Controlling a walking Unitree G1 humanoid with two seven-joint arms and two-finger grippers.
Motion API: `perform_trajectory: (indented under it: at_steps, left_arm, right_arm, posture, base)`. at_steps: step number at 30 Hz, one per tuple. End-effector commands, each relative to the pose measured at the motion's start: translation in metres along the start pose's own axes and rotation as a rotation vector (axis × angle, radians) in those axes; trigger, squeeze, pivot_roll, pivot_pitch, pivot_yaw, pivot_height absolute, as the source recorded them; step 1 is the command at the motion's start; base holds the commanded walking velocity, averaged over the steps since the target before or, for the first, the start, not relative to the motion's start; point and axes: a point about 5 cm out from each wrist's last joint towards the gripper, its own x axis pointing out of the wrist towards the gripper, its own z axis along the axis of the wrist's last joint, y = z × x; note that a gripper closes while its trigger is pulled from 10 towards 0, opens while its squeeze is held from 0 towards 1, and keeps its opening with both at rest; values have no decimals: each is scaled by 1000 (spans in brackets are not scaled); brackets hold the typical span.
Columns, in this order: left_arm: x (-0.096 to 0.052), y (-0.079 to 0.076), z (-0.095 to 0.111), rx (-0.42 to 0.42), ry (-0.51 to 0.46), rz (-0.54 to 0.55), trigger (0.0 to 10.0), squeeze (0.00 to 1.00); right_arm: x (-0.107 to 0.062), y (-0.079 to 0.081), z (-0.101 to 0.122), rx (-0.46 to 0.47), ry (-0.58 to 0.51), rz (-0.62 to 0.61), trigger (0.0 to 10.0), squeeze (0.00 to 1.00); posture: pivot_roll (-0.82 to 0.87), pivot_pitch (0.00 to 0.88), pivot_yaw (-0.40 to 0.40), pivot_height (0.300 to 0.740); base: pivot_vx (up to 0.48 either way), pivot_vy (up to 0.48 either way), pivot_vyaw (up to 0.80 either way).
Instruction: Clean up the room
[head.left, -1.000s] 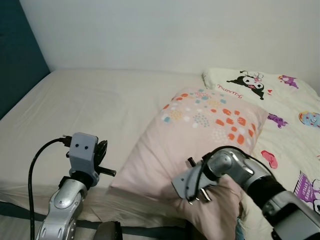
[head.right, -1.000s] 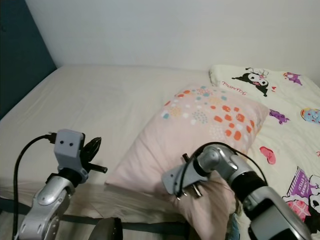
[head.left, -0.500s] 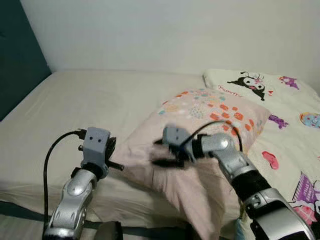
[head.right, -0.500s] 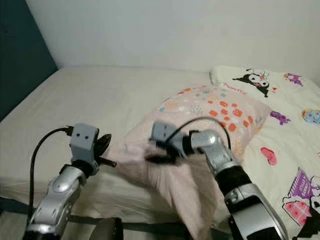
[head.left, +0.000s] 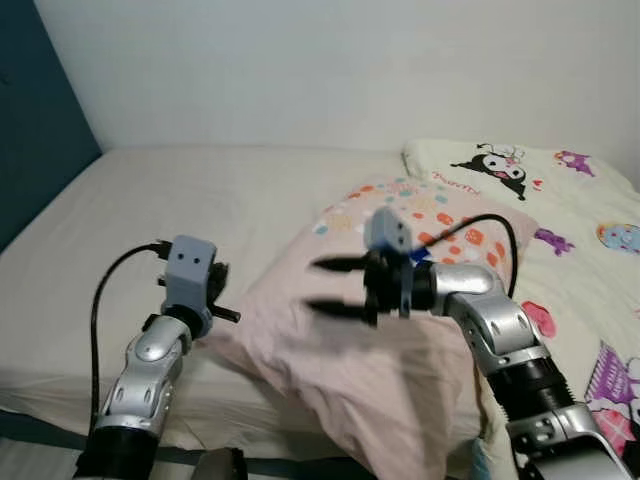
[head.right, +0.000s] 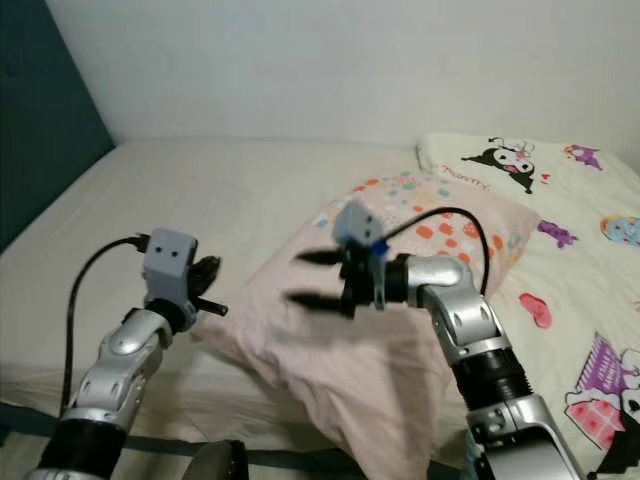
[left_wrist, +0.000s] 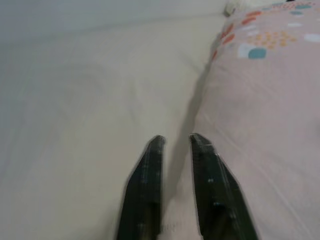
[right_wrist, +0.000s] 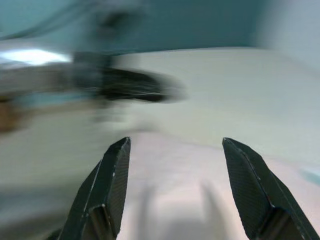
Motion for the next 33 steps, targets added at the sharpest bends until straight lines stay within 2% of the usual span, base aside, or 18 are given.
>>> perform_trajectory:
  at_steps: [1, 2, 3, 5, 7, 8, 10, 12, 15, 21, 26, 28, 29, 30, 31, 33]
  left_arm:
    - [1, -1, -12, -154, 45, -74, 10000, 1000]
    - [1, -1, -12, -154, 45, -74, 10000, 1000]
    - [4, -6, -14, -241, 50, -142, 10000, 1000]
    - [4, -6, -14, -241, 50, -142, 10000, 1000]
    - [8, -10, -16, -307, 56, -199, 10000, 1000]
    - [8, -10, -16, -307, 56, -199, 10000, 1000]
    - [12, -14, -18, -384, 65, -282, 10000, 1000]
    - [14, -16, -20, -392, 73, -313, 10000, 1000]
    - [17, -19, -24, -356, 93, -329, 10000, 1000]
    - [26, -23, -34, -240, 139, -296, 10000, 1000]
    - [28, -25, -38, -228, 166, -307, 10000, 1000]
    - [29, -21, -44, -163, 213, -259, 10000, 1000]
    - [29, -21, -44, -163, 213, -259, 10000, 1000]
    - [29, -17, -45, -155, 221, -227, 10000, 298]
    - [29, -12, -46, -154, 229, -187, 10000, 0]
    - [28, -4, -50, -158, 250, -136, 10000, 0]
  right_arm:
    - [-17, -23, -15, 112, -10, -367, 10000, 0]
    - [-17, -23, -15, 112, -10, -367, 10000, 0]
    - [-29, -25, -27, 216, -34, -503, 10000, 0]
    - [-29, -25, -27, 216, -34, -503, 10000, 0]
    - [-36, -19, -34, 297, -54, -536, 10000, 0]
    - [-36, -19, -34, 297, -54, -536, 10000, 0]
    - [-48, -7, -45, 401, -84, -559, 10000, 0]
    - [-54, -2, -49, 434, -94, -565, 10000, 0]
    - [-63, 3, -53, 448, -100, -595, 10000, 0]
    - [-67, 4, -54, 496, -130, -671, 10000, 0]
    - [-67, 11, -49, 514, -131, -658, 10000, 0]
    - [-63, 21, -45, 515, -130, -593, 10000, 0]
    - [-63, 21, -45, 515, -130, -593, 10000, 0]
    - [-61, 23, -45, 518, -133, -577, 10000, 0]
    - [-60, 24, -45, 516, -128, -566, 10000, 0]
    - [-58, 26, -46, 529, -124, -555, 10000, 0]
  posture:
    - [4, 79, 5, 600]
    - [4, 79, 5, 600]
    - [2, 79, 9, 600]
    - [2, 79, 9, 600]
    - [-1, 82, 11, 600]
    - [-1, 82, 11, 600]
    - [-19, 94, 20, 600]
    - [-27, 99, 24, 600]
    - [-38, 110, 27, 600]
    - [-60, 138, 32, 600]
    - [-64, 146, 34, 600]
    - [-73, 152, 38, 600]
    - [-73, 152, 38, 600]
    - [-73, 152, 37, 600]
    - [-73, 152, 36, 600]
    - [-77, 153, 32, 600]
  base:
    - [0, 0, 0]
    - [0, 0, 0]
    - [0, 0, 0]
    - [0, 0, 0]
    - [0, 0, 0]
    - [0, 0, 0]
    - [0, 0, 0]
    - [0, 0, 0]
    - [0, 0, 0]
    - [0, 0, 0]
    - [0, 0, 0]
    - [0, 0, 0]
    - [0, 0, 0]
    - [0, 0, 0]
    - [0, 0, 0]
    - [0, 0, 0]
